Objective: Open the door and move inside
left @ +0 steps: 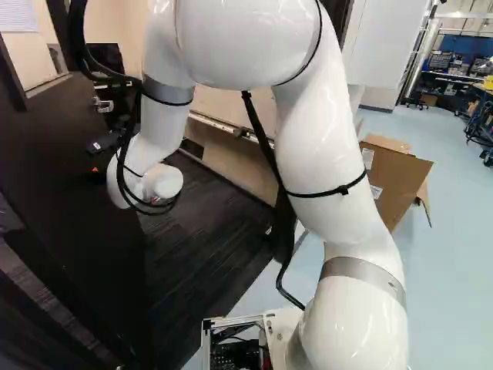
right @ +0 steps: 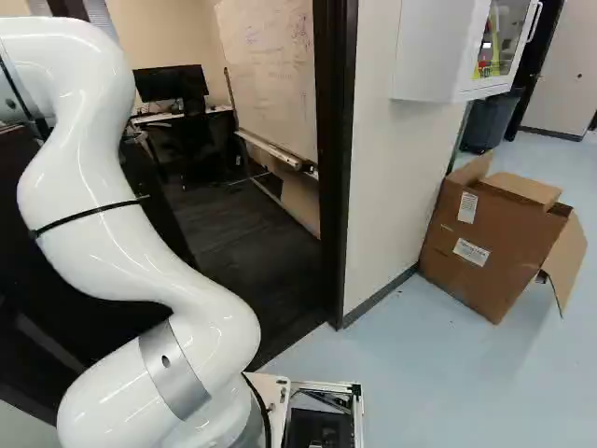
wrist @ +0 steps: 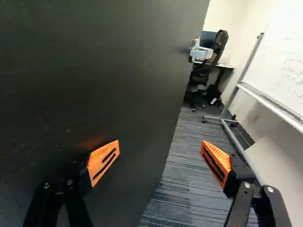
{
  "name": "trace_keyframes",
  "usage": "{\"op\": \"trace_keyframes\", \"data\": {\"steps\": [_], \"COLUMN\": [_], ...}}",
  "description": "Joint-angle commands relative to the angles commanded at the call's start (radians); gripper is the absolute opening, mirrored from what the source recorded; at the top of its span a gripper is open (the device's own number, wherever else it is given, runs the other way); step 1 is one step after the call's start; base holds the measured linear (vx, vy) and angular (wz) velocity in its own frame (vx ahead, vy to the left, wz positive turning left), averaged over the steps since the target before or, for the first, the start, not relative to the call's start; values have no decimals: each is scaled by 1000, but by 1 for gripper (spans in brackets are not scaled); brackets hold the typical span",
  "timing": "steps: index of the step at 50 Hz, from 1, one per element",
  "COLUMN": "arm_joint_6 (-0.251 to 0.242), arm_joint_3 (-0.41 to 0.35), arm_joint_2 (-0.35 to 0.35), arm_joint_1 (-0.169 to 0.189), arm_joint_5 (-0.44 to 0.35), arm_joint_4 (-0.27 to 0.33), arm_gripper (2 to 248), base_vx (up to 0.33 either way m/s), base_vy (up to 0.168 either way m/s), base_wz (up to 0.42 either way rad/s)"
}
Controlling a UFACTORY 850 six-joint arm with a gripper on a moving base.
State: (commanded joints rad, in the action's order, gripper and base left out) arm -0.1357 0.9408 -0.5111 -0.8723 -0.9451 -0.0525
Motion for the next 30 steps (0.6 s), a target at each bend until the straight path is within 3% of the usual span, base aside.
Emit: {"op": "trace_keyframes", "data": {"steps": [30], "arm_joint_6": [0], "arm_joint_3": [41], "arm_joint_2": [-31], "arm_joint_1": [-15], "arm_joint_5": [0], "arm_joint_4": [77], "arm_gripper": [247], "base_vx": [0], "base_vy": [0], "base_wz": [0]}}
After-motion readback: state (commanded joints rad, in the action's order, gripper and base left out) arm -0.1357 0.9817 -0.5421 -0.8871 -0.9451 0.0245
